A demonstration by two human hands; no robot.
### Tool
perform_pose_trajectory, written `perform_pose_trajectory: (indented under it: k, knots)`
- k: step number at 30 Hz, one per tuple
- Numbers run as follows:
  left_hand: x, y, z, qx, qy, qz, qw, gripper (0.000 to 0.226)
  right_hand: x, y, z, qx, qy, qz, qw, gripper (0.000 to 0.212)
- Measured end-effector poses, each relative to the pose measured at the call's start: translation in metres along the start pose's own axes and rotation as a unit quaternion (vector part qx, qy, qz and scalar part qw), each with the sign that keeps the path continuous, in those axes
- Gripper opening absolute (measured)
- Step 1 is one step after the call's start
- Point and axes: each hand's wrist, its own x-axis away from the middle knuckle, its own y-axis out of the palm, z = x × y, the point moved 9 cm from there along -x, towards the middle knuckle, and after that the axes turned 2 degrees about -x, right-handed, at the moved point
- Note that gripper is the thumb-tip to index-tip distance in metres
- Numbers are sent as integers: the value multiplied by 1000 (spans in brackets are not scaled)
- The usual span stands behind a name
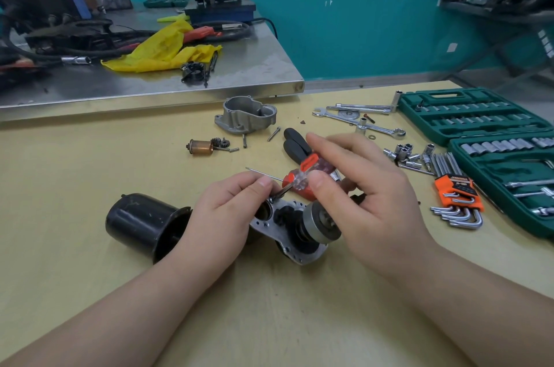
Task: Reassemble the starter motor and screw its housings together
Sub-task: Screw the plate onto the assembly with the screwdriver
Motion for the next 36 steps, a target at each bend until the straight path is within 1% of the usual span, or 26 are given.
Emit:
perform_pose_trajectory:
  k: [4,8,14,18,20,26,31,33,36]
  knots:
    - [-1,0,0,-5,2,3,1000,44,0,-1,2,-6,-9,2,1000,42]
    - [0,-1,1,0,0,8,1000,42,0,-2,0,-24,-14,11,1000,32]
    - [1,-1,2,4,-2,5,1000,45,0,0,-3,-25,-26,-3,999,37]
    - [1,0,1,13,-6,8,1000,31,0,-1,-3,-44,-16,10,999,33]
    - [2,0,2,13,-6,6,1000,30,2,-1,-4,-44,-25,14,999,31]
    - [2,0,1,14,-14,6,1000,33,1,0,1,-18,-20,-1,1000,38]
    - [1,0,3,4,-8,5,1000,31,-1,-1,0,-37,-6,12,999,31]
    - [1,0,2,5,-6,2,1000,32,0,-1,-1,-34,-11,12,999,34]
    - [2,0,1,-2,-6,4,1000,33,2,1,0,-40,-11,-8,999,39]
